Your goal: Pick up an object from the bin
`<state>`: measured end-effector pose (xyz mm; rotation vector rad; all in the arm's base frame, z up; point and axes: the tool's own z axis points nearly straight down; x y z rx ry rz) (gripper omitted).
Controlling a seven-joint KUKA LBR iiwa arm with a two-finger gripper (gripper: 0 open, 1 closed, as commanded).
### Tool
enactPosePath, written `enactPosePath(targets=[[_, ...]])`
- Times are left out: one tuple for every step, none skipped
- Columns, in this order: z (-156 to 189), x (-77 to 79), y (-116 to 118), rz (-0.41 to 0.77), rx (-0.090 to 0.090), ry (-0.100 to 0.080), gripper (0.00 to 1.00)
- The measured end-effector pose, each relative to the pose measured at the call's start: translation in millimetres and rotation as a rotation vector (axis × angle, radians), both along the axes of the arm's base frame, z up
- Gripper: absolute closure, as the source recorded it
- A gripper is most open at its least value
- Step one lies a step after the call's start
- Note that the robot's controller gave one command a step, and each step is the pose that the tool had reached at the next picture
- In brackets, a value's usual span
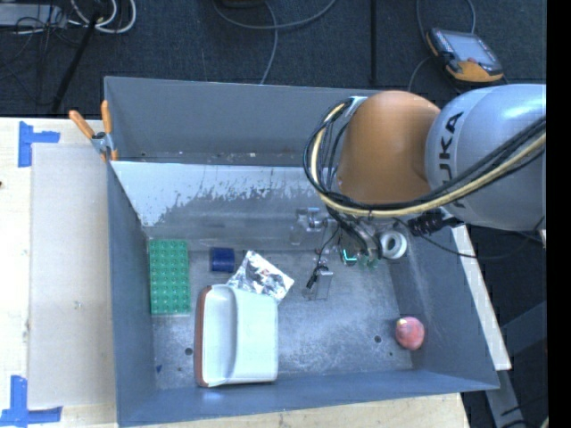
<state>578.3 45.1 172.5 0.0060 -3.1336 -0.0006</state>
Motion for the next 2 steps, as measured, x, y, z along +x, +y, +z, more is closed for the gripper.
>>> enactPosePath(targets=[[-104.9,38.8,57.9,-0.192,0.000,-0.010,0.00],[-71.0,-61.0,38.4,-0.213,-0.002,-0.008,0.00]])
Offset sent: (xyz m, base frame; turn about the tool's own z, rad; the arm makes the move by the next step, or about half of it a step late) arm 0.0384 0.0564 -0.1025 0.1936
